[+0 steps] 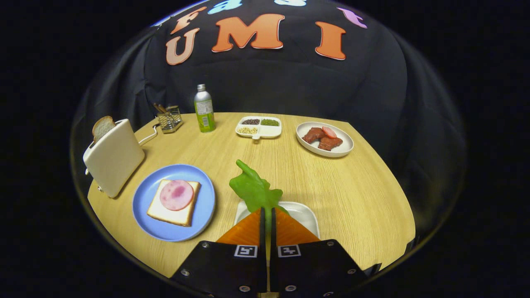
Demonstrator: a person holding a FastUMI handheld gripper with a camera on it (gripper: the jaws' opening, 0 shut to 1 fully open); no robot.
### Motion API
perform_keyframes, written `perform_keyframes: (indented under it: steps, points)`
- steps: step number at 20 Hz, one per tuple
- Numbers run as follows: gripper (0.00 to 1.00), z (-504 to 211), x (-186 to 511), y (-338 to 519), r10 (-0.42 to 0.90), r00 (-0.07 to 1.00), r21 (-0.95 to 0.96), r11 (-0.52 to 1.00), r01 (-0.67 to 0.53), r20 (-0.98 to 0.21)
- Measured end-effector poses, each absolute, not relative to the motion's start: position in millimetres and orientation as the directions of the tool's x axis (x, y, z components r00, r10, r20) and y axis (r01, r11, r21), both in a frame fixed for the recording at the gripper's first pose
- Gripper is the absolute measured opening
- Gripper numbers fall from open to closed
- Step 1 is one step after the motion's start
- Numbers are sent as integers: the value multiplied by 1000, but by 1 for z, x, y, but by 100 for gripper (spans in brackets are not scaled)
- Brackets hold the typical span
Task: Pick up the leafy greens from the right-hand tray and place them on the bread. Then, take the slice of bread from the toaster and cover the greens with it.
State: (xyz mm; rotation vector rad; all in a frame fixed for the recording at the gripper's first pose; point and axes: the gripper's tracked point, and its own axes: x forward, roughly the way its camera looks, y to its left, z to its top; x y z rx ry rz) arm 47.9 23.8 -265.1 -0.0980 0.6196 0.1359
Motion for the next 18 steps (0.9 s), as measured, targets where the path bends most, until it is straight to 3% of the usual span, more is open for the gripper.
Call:
perform_keyframes:
  steps: [10, 18]
  points:
    - [4, -232, 50, 103, 211, 811, -54, 957, -285, -546]
    - [3, -244, 42, 148, 255, 781, -52, 937, -344, -569]
